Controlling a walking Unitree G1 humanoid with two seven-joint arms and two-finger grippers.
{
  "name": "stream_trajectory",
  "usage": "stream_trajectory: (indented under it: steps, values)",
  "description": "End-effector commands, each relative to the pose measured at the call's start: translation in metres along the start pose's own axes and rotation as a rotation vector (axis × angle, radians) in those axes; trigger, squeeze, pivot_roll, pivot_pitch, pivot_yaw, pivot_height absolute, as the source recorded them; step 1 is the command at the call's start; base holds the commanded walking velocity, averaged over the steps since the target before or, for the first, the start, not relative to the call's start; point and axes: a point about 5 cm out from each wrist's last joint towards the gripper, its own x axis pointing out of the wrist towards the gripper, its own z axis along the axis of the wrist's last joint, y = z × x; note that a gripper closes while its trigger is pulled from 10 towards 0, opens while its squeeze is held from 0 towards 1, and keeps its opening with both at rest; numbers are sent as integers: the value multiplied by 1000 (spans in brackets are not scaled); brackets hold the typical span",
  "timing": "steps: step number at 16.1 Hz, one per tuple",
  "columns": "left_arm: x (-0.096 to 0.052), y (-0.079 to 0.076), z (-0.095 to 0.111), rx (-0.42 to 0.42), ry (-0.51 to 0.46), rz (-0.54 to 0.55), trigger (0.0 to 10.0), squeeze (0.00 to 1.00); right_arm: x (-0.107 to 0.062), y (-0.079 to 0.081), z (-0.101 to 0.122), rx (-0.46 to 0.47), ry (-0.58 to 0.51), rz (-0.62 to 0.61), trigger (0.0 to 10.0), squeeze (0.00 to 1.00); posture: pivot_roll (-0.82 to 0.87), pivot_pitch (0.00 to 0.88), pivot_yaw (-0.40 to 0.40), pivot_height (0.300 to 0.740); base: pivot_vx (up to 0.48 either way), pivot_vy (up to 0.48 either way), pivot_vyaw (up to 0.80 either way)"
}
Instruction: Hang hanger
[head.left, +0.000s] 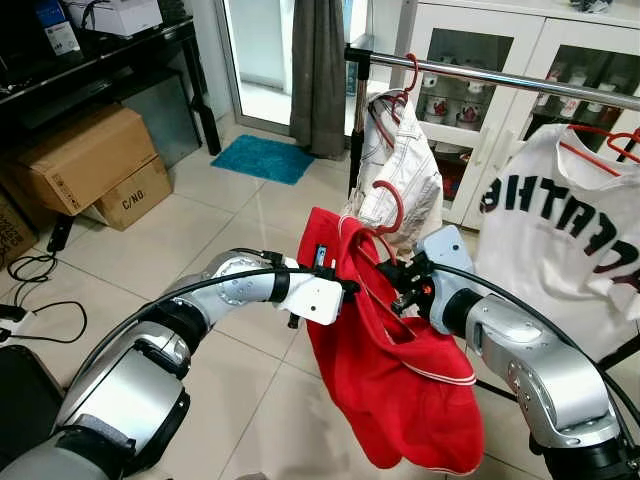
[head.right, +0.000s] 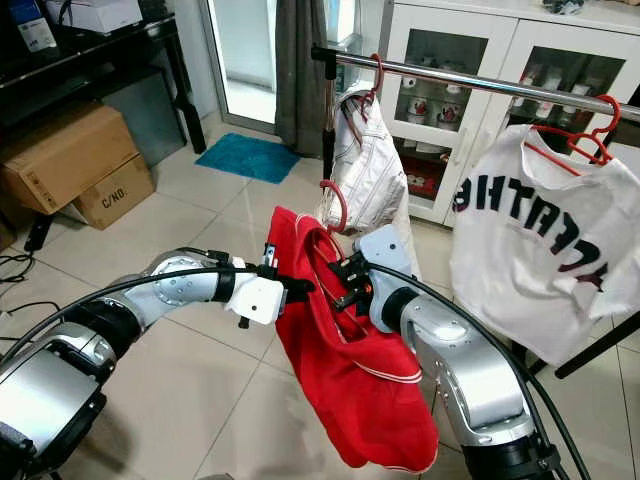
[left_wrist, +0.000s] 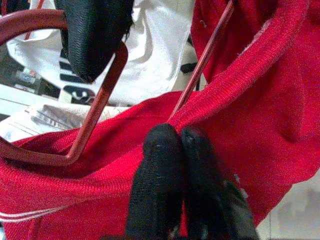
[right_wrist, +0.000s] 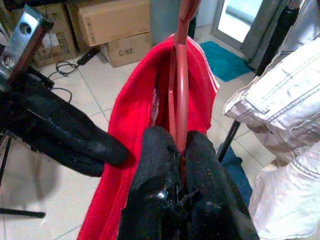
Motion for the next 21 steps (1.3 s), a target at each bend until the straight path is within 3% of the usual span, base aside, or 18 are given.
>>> stream_trajectory:
  steps: [1,6,13,16,17,20,21]
  values:
    - [-3,4,0,-8,-9,10,0,0,-2,0,6,-14,-25,0,10000,0,-133,0,52,740,0,0,0]
    - [-11,11,-1,-43,-27,50,0,0,-2,0,4,-16,-19,7,10000,0,-131,0,49,740,0,0,0]
    - [-37,47,11,-163,-116,83,0,0,-6,1,-16,-22,56,17,10000,0,-127,0,45,740,0,0,0]
    - [-50,56,16,-186,-95,63,0,0,-7,-1,-24,-28,86,19,10000,0,-120,0,41,740,0,0,0]
    - [-50,54,16,-199,-86,37,0,0,-8,-1,-24,-30,84,25,10000,0,-120,0,41,740,0,0,0]
    - [-42,24,7,-259,13,-111,0,0,-7,4,-12,-14,8,74,10000,0,-122,0,44,740,0,0,0]
    - [-39,16,-2,-257,108,-98,0,0,-8,12,-2,-24,-52,147,10000,0,-122,0,45,740,0,0,0]
